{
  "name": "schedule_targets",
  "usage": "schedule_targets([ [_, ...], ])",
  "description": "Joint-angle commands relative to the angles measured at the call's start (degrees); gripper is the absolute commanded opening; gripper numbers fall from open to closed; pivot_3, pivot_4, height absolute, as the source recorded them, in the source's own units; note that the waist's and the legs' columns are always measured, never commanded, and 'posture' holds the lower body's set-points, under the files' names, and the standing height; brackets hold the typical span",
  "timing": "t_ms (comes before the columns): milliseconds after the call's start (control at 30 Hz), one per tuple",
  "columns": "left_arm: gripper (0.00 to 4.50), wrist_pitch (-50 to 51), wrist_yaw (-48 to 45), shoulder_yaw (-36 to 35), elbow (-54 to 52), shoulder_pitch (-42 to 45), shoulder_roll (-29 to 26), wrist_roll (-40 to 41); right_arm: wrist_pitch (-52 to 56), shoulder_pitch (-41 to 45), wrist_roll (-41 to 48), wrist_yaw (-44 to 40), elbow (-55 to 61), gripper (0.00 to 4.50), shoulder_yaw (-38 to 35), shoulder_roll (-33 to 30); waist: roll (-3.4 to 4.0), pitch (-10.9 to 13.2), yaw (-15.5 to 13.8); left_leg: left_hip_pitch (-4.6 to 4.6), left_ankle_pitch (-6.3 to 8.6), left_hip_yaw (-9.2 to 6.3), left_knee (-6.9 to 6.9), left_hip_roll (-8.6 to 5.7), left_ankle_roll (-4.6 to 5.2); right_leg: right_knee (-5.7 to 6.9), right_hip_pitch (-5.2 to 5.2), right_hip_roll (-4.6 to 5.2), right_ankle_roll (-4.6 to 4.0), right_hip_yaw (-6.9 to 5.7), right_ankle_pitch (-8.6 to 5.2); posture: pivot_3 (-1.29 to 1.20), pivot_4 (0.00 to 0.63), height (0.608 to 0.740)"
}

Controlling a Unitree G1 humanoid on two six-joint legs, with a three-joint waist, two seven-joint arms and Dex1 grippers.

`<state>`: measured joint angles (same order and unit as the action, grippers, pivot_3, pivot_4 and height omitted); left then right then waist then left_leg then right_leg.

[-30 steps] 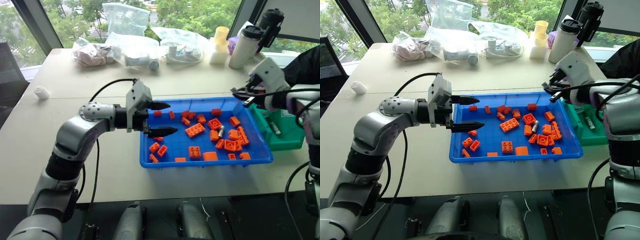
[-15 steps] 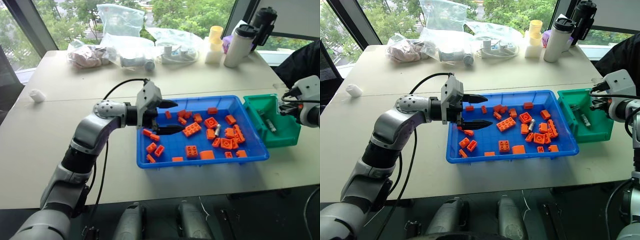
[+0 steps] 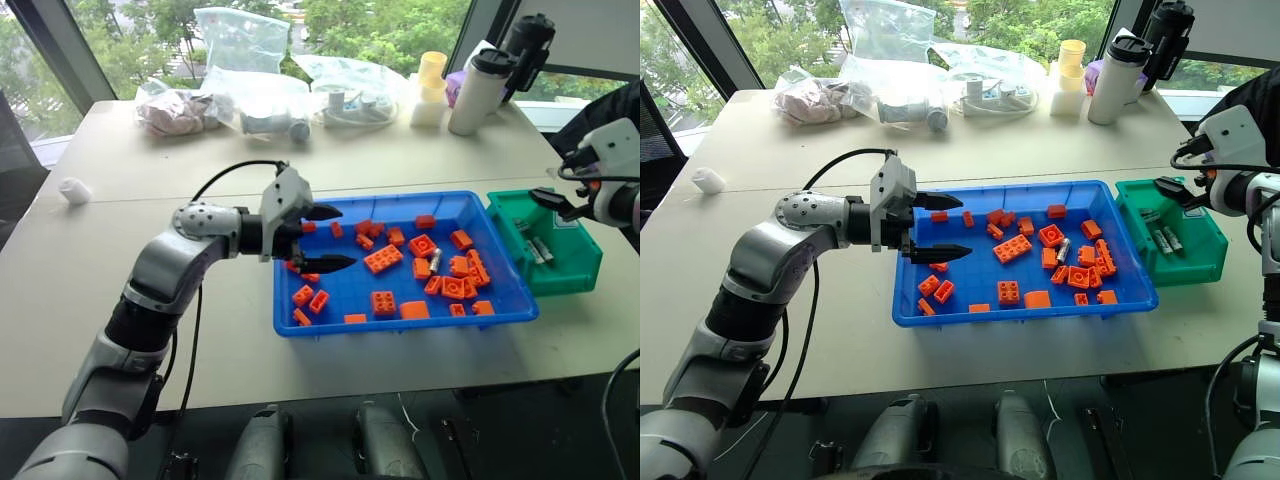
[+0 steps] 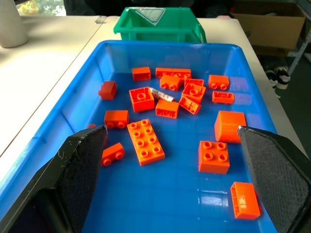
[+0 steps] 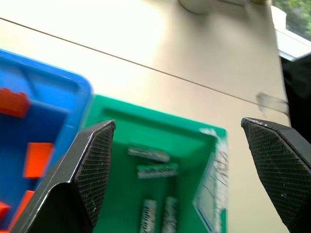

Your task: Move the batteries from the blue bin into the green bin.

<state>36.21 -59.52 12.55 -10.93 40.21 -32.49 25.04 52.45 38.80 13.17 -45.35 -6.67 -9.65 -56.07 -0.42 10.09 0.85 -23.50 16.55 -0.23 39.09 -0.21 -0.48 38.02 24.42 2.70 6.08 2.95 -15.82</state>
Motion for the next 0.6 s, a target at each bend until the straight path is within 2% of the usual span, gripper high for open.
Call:
schedule_targets([
  [33,4.5,1.0,-1.7,-1.9,-3.3,0.1,-2.1,1.7,6.0,-3.1,4.4,-2.9,7.1,4.25,2.4,1.1,0.0,0.0,-0.1,0.0,0.0,-0.02,0.0,0.0,0.0,0.0,-0.02,0.0,0.0,0.0,0.0,0.0,0.15,0.74],
  [333,4.5,1.3,0.2,-1.3,-4.7,-0.8,-1.6,0.9,15.0,-2.7,5.2,3.7,6.0,4.25,5.3,8.4,-0.01,0.0,-0.2,-0.01,0.0,-0.05,0.06,-0.08,0.0,-0.02,-0.08,0.1,0.0,-0.04,0.0,0.0,0.15,0.74],
  [600,4.5,0.9,1.6,-0.7,-5.5,-1.9,-2.0,-0.3,17.7,-3.4,5.5,5.7,6.6,4.25,7.7,10.3,-0.01,0.0,-0.2,-0.01,0.0,-0.04,0.06,-0.09,0.0,-0.02,-0.08,0.11,0.0,-0.04,0.0,0.0,0.15,0.74],
])
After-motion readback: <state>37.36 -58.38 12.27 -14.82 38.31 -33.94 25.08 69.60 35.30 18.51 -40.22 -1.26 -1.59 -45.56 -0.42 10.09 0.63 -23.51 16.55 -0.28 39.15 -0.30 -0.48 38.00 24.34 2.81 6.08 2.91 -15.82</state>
